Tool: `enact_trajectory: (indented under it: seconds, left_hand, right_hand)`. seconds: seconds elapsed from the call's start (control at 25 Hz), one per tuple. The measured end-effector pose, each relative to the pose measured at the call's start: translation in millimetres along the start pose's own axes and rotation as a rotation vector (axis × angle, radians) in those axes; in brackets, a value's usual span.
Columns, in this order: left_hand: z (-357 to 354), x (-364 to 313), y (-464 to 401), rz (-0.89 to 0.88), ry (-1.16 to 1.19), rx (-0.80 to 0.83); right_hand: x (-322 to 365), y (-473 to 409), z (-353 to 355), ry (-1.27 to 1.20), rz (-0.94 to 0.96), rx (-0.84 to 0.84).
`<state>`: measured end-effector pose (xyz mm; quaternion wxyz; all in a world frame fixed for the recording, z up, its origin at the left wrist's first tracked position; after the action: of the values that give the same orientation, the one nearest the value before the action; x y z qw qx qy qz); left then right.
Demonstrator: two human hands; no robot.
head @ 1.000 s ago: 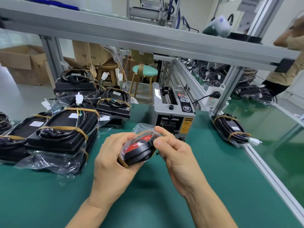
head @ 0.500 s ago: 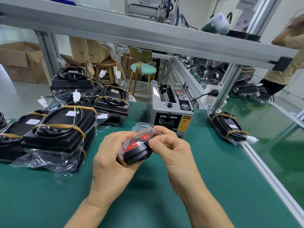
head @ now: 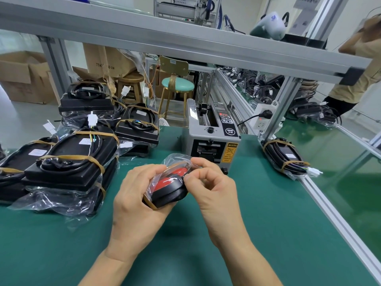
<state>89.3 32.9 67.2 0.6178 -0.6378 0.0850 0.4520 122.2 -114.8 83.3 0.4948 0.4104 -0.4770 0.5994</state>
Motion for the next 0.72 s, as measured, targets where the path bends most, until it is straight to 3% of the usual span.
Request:
enact_trajectory:
  seconds: [0.12,0.28,0.44,0.56,0.64,0.72]
  left_hand:
    - [-0.1,-0.4,0.2,0.002,0.014,-0.005]
    - [0.8,-1.7,0.4,-0.007,0.036,-0.017]
    - [2.9,0.2,-1.6,0.015,0.073,-0.007]
    - [12.6,6.7,1.1,0.065,0.141,-0.007]
    - [23.6,17.0,0.9,0.178,0.293,-0.054]
    - [30.0,29.5,-0.5,0.294,0.595,-0.121]
  right_hand:
    - [-2.7,0.1,-1.5,-0.027,-0.007,-0.003]
    - [-8.7,-0.9,-9.3,-0.329,-0.115,0.037]
    - [-10.5,0.1,-17.1,-0.258,-0.083,0.079]
    - [-17.6,-3.4,-14.0,-0.074,-0.015,0.163]
    - [-25.4,-14.8,-2.3,0.004,-0.025,0.219]
    - [-28.4,-21.6,-1.0,0.093,-0.003,0.425]
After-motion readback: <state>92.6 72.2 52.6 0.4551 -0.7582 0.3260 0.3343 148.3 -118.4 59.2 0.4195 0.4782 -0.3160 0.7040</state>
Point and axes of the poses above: each hand's wrist, its own y-axis away from the middle knuckle, its own z-axis out of the back of the hand, x = y × z, the point moved 5 cm from there along -y, towards the middle knuckle, and after that the axes turned 11 degrees about y, right-handed, at the moved point
